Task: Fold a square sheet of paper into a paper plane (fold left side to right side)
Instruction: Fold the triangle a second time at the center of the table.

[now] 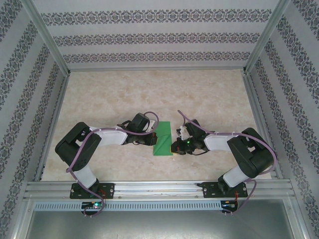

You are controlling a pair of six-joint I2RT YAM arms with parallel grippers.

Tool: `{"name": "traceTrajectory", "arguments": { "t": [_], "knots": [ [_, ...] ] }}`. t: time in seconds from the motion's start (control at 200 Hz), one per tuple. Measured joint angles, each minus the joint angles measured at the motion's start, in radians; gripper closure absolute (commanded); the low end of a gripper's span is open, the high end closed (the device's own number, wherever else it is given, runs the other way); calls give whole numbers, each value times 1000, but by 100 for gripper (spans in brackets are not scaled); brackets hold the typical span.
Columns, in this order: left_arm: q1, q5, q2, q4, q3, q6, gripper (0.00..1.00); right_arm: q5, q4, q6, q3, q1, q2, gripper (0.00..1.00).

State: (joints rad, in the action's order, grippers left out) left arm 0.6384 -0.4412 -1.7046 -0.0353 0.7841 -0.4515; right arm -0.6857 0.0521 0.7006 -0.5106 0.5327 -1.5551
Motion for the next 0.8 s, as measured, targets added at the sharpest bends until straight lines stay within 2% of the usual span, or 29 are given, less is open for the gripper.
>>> {"name": "traceTrajectory", "arguments": {
  "t": [0.64,0.799],
  "knots": [
    [-5,-21,-19,-11,2,0,100,-4,-17,0,-13,0,-5,100],
    [-5,-21,-19,-11,2,0,100,-4,-43,4,-13,-4,40,100]
  ]
}}
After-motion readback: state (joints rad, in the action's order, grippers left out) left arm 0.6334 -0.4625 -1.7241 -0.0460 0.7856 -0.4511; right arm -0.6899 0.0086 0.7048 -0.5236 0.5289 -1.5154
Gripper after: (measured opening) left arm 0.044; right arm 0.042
